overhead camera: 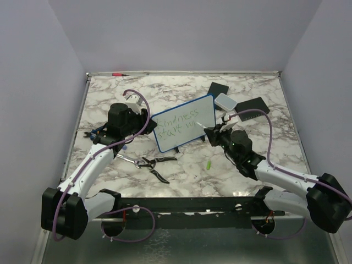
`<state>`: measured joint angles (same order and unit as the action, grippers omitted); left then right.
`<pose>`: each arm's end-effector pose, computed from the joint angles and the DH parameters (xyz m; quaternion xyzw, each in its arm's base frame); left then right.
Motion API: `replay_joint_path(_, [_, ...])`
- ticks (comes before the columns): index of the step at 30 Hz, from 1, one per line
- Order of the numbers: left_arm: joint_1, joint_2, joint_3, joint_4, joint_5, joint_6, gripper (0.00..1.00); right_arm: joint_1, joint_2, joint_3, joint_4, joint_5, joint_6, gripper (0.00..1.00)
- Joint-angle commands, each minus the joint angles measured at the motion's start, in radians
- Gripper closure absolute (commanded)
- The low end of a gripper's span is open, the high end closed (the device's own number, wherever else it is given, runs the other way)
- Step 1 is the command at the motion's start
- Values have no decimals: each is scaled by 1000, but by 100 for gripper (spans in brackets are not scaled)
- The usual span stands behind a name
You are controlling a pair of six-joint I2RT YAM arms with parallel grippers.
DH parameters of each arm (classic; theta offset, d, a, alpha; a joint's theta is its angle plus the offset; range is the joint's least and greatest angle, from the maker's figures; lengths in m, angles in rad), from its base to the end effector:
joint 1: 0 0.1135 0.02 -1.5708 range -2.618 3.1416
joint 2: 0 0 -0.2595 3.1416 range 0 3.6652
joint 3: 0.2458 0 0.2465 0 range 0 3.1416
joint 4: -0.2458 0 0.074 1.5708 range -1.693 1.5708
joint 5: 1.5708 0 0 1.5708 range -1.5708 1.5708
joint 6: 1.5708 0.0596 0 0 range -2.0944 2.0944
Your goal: Write a sentence on the whiteboard
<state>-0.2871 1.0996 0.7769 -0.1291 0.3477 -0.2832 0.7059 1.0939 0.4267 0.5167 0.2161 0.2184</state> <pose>0.2484 -0.0945 0.2690 0.0934 0.8346 -0.2877 0.4604 0.2035 0.1567 0.2234 -0.1137 0.7485 0.2158 0.6166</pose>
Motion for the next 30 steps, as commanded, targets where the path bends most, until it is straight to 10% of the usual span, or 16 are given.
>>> replay_joint_path(1, [9, -17, -8, 11, 12, 7, 62, 2, 24, 47, 23, 0, -37, 99])
replay_joint_path(30, [9, -21, -10, 10, 11, 9, 62, 3, 92, 72, 83, -21, -39, 99])
